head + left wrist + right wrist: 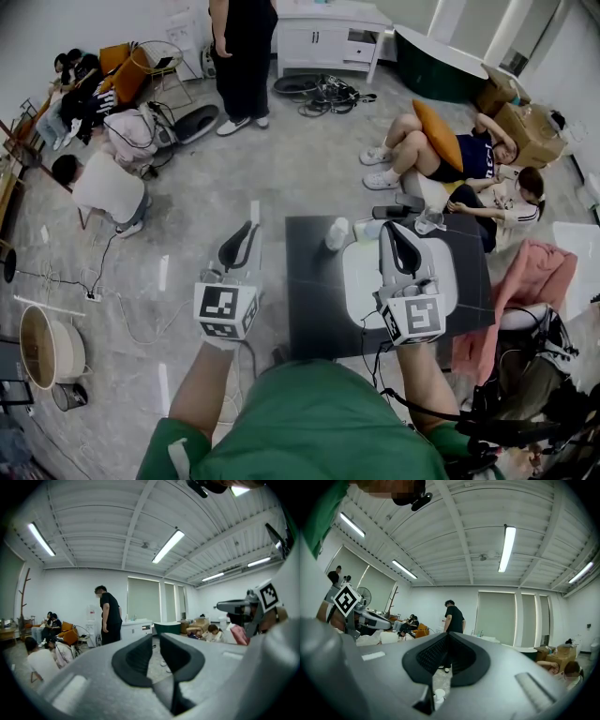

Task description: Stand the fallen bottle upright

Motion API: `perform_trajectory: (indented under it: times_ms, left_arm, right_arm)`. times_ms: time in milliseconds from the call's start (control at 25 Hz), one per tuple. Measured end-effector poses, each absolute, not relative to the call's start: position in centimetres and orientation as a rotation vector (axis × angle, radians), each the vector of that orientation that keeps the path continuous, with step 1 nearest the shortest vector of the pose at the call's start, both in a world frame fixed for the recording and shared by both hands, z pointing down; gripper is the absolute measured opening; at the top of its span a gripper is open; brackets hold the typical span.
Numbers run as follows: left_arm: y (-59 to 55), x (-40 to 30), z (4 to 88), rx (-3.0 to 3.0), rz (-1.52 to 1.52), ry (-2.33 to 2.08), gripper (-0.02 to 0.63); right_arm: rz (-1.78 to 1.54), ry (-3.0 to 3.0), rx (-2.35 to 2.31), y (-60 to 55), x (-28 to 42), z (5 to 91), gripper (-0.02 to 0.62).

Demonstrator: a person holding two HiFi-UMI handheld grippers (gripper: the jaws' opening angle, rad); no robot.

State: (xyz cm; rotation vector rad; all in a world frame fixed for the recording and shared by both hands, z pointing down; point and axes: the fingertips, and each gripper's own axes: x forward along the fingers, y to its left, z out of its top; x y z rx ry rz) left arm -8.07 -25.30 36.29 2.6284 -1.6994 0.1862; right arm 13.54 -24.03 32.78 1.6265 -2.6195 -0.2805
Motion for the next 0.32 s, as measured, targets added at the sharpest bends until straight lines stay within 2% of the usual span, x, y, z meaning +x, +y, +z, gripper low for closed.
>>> perform_trajectory:
  times_ms: [320]
  left_arm:
    - [-25.30,-8.21,36.47,2.623,0.192,-1.699,0.046]
  right_arm:
    - [-0.278,-2.617,1.634,-24.02,13.72,32.85,0.006]
